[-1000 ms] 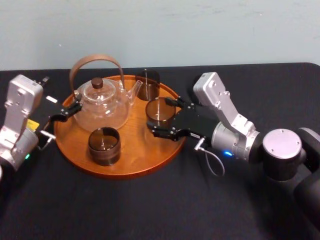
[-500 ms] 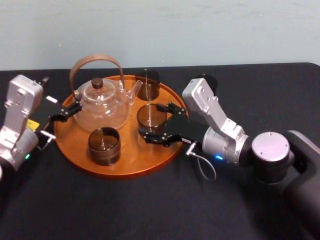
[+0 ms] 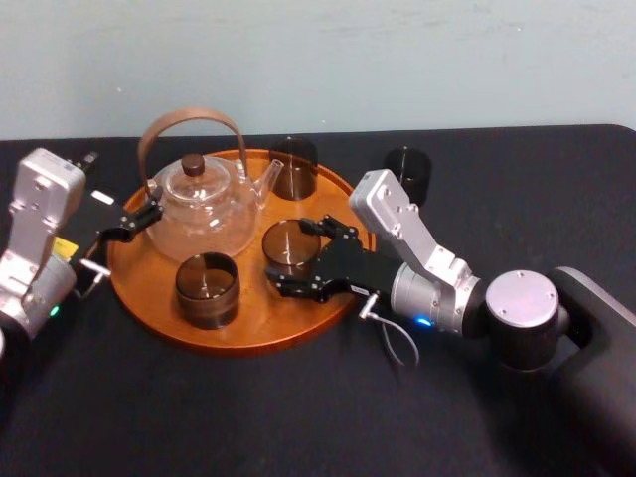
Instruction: Pick up the glass from the table and place it on the tray.
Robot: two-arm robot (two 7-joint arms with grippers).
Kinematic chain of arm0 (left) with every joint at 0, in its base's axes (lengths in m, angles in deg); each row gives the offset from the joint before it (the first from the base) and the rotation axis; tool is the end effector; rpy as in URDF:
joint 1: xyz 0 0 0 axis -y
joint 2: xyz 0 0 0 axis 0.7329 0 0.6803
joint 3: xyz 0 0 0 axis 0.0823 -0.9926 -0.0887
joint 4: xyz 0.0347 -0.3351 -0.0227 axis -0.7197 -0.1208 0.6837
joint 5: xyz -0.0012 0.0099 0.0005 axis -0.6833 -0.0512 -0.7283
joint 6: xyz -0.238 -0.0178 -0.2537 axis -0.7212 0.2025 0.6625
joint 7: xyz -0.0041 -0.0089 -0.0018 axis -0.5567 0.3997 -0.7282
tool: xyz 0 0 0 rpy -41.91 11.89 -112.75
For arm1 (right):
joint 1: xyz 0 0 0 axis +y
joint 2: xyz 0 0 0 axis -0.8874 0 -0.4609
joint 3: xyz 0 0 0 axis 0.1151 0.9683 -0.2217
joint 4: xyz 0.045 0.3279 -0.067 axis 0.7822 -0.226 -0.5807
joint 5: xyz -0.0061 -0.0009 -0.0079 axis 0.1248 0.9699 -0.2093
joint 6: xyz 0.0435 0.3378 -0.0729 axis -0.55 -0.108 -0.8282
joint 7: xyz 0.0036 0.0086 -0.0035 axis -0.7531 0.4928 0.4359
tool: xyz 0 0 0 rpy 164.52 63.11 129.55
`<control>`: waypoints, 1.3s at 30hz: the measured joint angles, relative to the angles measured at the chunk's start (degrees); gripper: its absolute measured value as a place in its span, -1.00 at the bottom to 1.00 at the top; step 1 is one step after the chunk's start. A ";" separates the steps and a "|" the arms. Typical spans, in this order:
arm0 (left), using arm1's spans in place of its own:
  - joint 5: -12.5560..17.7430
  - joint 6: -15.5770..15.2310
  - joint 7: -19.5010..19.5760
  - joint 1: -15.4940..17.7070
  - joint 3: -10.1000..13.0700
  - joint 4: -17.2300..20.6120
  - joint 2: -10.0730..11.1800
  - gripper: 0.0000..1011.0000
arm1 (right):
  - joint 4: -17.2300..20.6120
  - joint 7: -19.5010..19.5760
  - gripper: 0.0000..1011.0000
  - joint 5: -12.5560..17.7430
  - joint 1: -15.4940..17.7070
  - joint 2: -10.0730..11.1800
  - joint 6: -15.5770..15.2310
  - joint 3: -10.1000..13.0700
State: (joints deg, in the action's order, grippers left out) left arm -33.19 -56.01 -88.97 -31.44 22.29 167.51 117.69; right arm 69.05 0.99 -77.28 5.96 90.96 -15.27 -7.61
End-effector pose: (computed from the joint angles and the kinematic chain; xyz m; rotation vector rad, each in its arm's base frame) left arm 0.4031 0.0993 -0.3482 0.3045 -0.2850 1.2479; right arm 0.4522 0.0546 -0.3615 -0.2854 -0.1018 -0.6060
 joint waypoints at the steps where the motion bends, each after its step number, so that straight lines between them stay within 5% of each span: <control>1: 0.00 0.00 0.00 0.00 0.00 0.00 0.00 1.00 | -0.34 -0.02 0.82 -0.09 -0.13 -0.13 0.11 -0.06; 39: 0.00 0.00 0.00 0.00 0.00 0.00 0.00 1.00 | -2.17 -0.48 0.82 -0.64 -0.24 -1.31 1.12 -0.60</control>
State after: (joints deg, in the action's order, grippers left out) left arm -33.19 -56.01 -88.97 -31.44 22.29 167.51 117.69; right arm 66.88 0.52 -77.92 5.71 89.65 -14.15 -8.22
